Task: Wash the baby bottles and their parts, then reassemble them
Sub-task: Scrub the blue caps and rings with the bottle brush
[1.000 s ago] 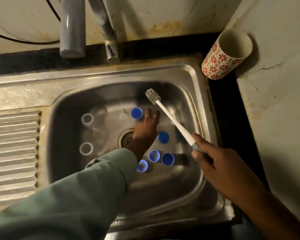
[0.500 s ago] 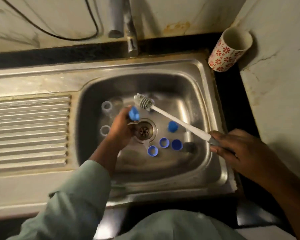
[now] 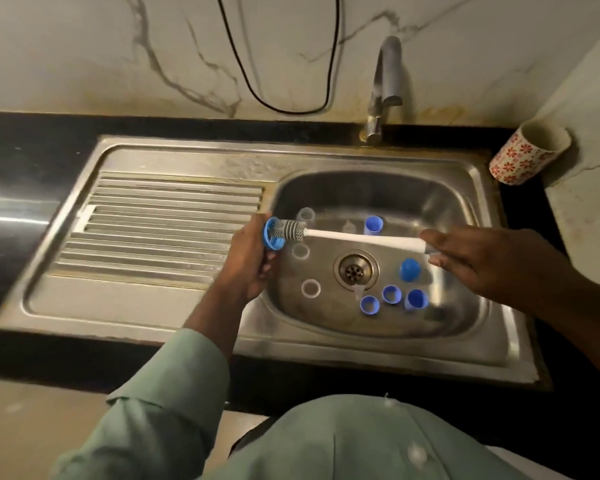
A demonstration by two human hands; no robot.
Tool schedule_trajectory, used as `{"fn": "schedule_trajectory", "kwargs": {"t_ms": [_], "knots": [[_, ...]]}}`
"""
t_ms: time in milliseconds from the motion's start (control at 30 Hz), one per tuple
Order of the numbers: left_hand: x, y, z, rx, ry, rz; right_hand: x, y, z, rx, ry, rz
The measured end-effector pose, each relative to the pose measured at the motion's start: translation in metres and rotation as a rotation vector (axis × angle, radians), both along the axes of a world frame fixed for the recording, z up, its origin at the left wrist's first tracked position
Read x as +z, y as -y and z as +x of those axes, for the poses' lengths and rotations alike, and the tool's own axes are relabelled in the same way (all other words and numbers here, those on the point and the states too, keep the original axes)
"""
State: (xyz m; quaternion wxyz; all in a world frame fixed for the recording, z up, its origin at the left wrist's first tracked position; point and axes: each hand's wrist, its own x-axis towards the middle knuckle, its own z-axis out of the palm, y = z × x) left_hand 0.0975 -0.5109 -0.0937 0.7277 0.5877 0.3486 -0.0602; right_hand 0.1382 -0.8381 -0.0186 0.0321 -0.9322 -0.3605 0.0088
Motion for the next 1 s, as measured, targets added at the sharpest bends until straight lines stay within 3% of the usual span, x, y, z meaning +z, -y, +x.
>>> {"fn": "schedule_trajectory", "kwargs": {"t_ms": [167, 233, 300, 433, 533, 600, 733, 867, 1000], "knots": [[0.002, -0.01, -0.002, 0.032, 0.064, 0.026, 0.022, -0.018, -0.018, 0.091, -0.074, 0.076], [0.002, -0.015, -0.001, -0.003, 0.081, 0.021, 0.025, -0.027, -0.015, -0.029, -0.051, 0.131], [0.003, -0.023, 0.0, -0.055, 0.092, 0.048, 0.025, -0.034, -0.02, -0.177, -0.147, 0.105], [0.002, -0.033, 0.004, -0.069, 0.134, 0.043, 0.037, -0.039, -0.03, -0.096, -0.32, 0.058], [0.003, -0.036, 0.008, -0.107, 0.17, 0.032, 0.042, -0.044, -0.029, -0.242, -0.331, 0.178], [0.003, -0.038, 0.011, -0.144, 0.161, 0.073, 0.038, -0.048, -0.034, -0.328, -0.345, 0.151], [-0.001, -0.038, 0.012, -0.117, 0.142, 0.029, 0.045, -0.056, -0.045, -0.237, -0.425, 0.126], [0.001, -0.044, 0.018, -0.18, 0.141, 0.019, 0.031, -0.059, -0.046, -0.415, -0.417, 0.226], [0.0, -0.045, 0.023, -0.173, 0.159, 0.009, 0.034, -0.06, -0.058, -0.328, -0.499, 0.227]]}}
